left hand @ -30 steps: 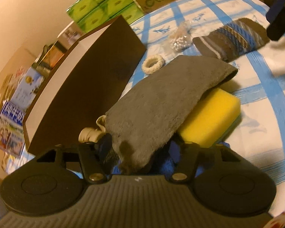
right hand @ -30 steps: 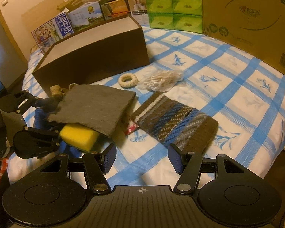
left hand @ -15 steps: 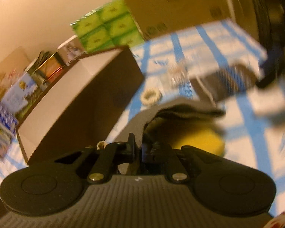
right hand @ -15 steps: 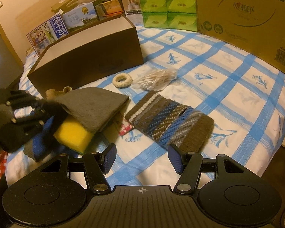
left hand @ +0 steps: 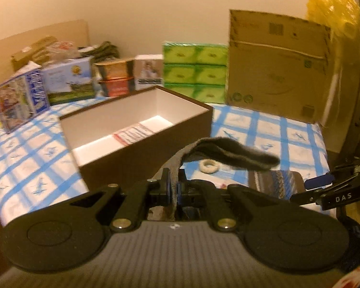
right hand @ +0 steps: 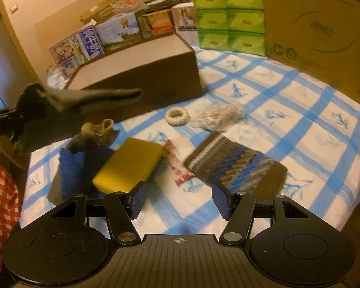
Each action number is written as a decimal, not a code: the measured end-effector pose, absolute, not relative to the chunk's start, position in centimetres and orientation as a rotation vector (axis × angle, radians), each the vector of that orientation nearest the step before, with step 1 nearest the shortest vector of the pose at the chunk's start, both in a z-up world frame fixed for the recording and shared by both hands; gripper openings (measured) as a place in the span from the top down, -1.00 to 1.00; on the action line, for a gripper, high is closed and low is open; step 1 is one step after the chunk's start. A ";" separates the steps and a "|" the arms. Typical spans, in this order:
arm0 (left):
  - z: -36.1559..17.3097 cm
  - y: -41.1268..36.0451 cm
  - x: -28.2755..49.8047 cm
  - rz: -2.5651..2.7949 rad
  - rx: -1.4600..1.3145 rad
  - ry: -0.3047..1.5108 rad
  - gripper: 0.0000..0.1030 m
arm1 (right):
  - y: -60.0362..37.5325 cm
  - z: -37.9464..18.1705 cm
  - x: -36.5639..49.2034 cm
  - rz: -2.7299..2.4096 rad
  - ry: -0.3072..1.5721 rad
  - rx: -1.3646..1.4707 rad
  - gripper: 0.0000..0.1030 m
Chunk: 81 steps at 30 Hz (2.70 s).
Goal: Organize soft objects
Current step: 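Grasp the yellow sponge with right tool while left tool holds the grey cloth up, then carry sponge and cloth to the box while right tool releases the sponge inside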
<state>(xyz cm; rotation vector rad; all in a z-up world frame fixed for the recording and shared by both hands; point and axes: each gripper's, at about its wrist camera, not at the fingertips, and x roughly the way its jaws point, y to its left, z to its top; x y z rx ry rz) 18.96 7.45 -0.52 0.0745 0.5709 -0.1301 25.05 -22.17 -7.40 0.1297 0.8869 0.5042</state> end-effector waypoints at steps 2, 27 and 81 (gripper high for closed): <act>0.1 8.3 18.2 -0.096 0.076 0.558 0.90 | -21.4 -7.1 25.2 0.525 0.881 0.133 -0.17; -1.7 17.4 15.7 0.208 0.045 0.598 0.90 | -9.4 -11.2 30.1 0.465 1.005 0.104 -0.62; 6.3 15.9 35.6 0.165 -0.023 0.503 0.90 | -10.3 2.6 45.1 0.648 0.625 0.044 -0.27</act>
